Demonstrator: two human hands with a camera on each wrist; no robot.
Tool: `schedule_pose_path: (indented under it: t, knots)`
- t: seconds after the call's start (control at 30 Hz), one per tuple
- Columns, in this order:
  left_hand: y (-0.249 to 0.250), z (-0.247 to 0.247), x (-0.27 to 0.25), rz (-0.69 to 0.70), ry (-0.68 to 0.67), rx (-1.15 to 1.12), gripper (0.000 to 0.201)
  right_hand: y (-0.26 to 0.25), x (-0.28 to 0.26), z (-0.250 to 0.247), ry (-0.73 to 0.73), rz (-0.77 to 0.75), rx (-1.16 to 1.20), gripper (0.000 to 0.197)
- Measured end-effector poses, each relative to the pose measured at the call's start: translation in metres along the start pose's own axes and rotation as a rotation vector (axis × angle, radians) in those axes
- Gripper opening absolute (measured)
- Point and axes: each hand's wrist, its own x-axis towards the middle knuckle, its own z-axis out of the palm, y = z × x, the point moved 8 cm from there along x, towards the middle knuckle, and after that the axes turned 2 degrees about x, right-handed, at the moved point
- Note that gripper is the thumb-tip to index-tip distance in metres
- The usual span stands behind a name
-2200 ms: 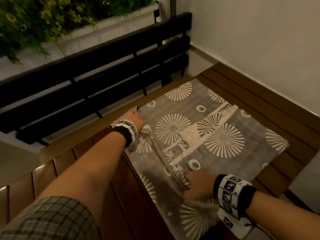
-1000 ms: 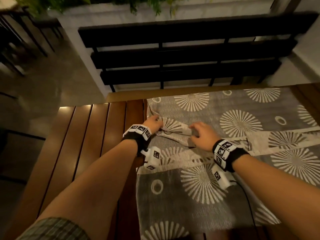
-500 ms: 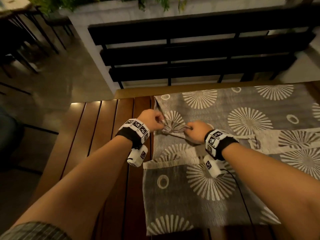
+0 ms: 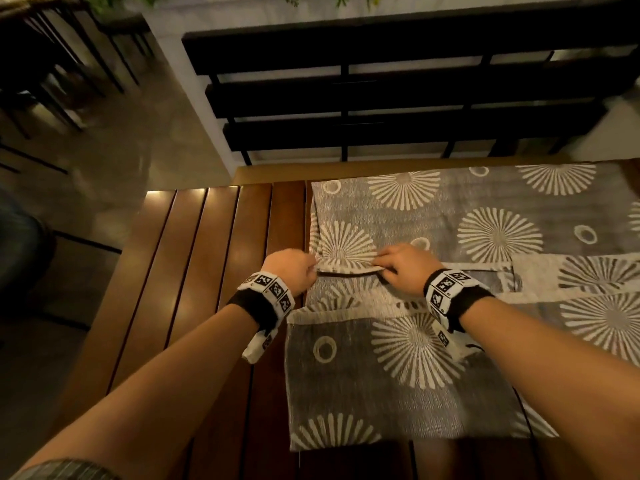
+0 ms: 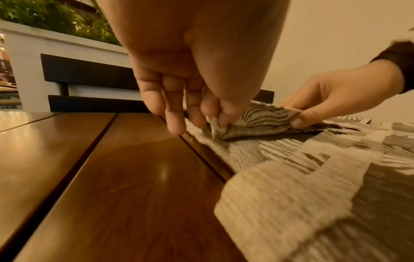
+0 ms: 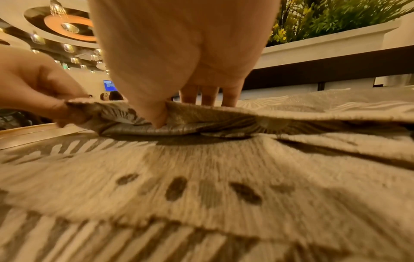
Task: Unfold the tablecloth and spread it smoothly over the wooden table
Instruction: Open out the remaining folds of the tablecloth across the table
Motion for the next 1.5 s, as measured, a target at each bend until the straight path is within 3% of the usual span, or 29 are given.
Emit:
schedule_pose_path:
  t: [0.13, 0.23, 0.33, 0.4, 0.47, 0.57, 0.63, 0.7, 0.8, 0.83, 0.97, 1.07, 1.27, 1.37, 1.43, 1.5]
  knots:
    - [0.002, -0.018, -0.002, 0.003, 0.223, -0.244, 0.018, 0.002, 0.000, -0.004, 0.119, 0.035, 0.003, 0.036]
    - [-0.012, -0.025, -0.006, -0.206, 0.376, -0.601, 0.020, 0.010, 0.004, -0.007, 0.135, 0.108, -0.016, 0.035]
    - [-0.024, -0.017, -0.015, -0.411, 0.420, -0.851, 0.009, 0.018, 0.003, -0.016, 0.209, 0.165, 0.028, 0.019]
    - [-0.029, -0.010, -0.017, -0.459, 0.411, -0.893, 0.010, 0.023, 0.000, -0.024, 0.277, 0.188, 0.046, 0.012]
    - [-0.023, 0.000, -0.014, -0.387, 0.235, -0.705, 0.008, 0.028, -0.001, -0.024, 0.276, 0.193, 0.047, 0.012]
    - [-0.006, 0.029, -0.014, -0.203, -0.163, -0.163, 0.017, 0.029, -0.004, -0.004, 0.085, 0.154, 0.008, 0.014]
    - [-0.007, 0.034, -0.015, -0.176, -0.276, -0.057, 0.028, 0.031, -0.008, 0.005, 0.005, 0.137, 0.000, 0.020]
    - [-0.010, 0.023, -0.008, -0.140, -0.244, -0.079, 0.044, 0.030, -0.011, 0.003, 0.022, 0.111, -0.013, 0.030]
    - [0.010, -0.008, 0.010, 0.027, 0.029, -0.220, 0.062, 0.022, -0.009, 0.002, 0.069, 0.058, -0.087, 0.049]
    - [0.021, -0.010, 0.016, 0.072, 0.059, -0.247, 0.064, 0.020, -0.007, 0.006, 0.056, 0.051, -0.089, 0.055]
    - [0.030, 0.055, 0.028, -0.004, -0.252, -0.094, 0.071, 0.032, -0.013, 0.042, -0.150, 0.198, -0.030, 0.061]
    - [0.015, 0.078, 0.030, -0.029, -0.277, 0.006, 0.077, 0.069, -0.032, 0.048, -0.184, 0.347, -0.031, 0.061]
    - [0.010, 0.065, 0.038, -0.054, -0.406, 0.042, 0.091, 0.157, -0.087, 0.035, -0.194, 0.650, 0.099, 0.064]
    - [0.017, 0.045, 0.043, -0.102, -0.418, 0.141, 0.088, 0.195, -0.108, 0.023, -0.135, 0.630, 0.119, 0.067]
    - [0.046, 0.024, 0.051, -0.055, -0.351, 0.206, 0.069, 0.190, -0.117, -0.005, -0.038, 0.503, 0.193, 0.055]
    - [0.099, 0.004, 0.064, 0.028, -0.232, 0.179, 0.056, 0.193, -0.127, -0.037, 0.156, 0.424, 0.248, 0.039]
